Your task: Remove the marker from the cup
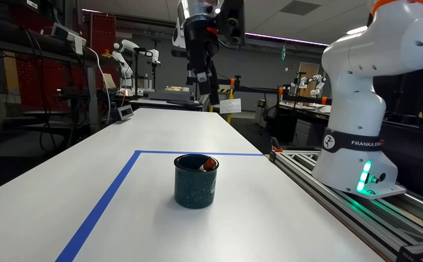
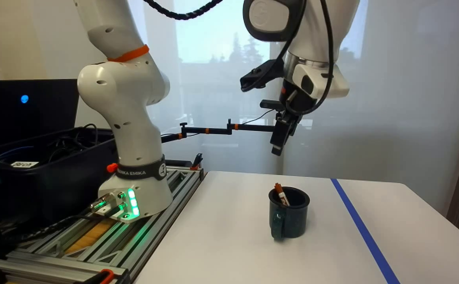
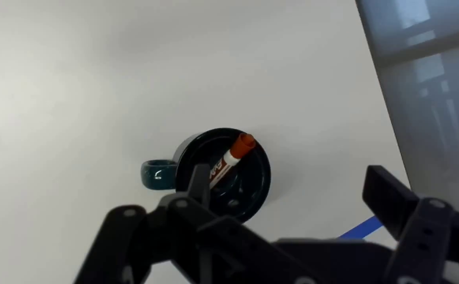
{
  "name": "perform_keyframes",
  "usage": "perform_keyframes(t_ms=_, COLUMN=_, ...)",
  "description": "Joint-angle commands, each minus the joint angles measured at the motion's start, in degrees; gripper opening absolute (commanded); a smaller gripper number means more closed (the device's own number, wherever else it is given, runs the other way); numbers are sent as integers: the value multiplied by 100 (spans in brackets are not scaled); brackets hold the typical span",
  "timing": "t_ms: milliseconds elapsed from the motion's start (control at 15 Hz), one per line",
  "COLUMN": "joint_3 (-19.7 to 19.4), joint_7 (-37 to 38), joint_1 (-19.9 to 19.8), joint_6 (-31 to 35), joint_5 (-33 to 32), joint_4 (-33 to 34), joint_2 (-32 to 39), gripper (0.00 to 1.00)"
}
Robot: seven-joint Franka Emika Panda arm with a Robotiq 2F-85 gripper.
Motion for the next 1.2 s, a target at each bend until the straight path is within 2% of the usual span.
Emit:
perform_keyframes(t_ms=0, joint_3=77, joint_7=-26, joint_1=-88, joint_6=-14, joint_5=96, joint_4=45, joint_2=118, gripper=100)
perform_keyframes(t_ms=800, joint_3=15, joint_7=-151, joint_1=-211, joint_6=-166, joint_5=377, joint_4=291, joint_2=905, gripper=100)
perform_keyframes(t_ms=1133, joint_3=12, joint_7=-87, joint_1=-292, joint_6=-109, joint_5=746, joint_4=412, joint_2=1233, gripper=100)
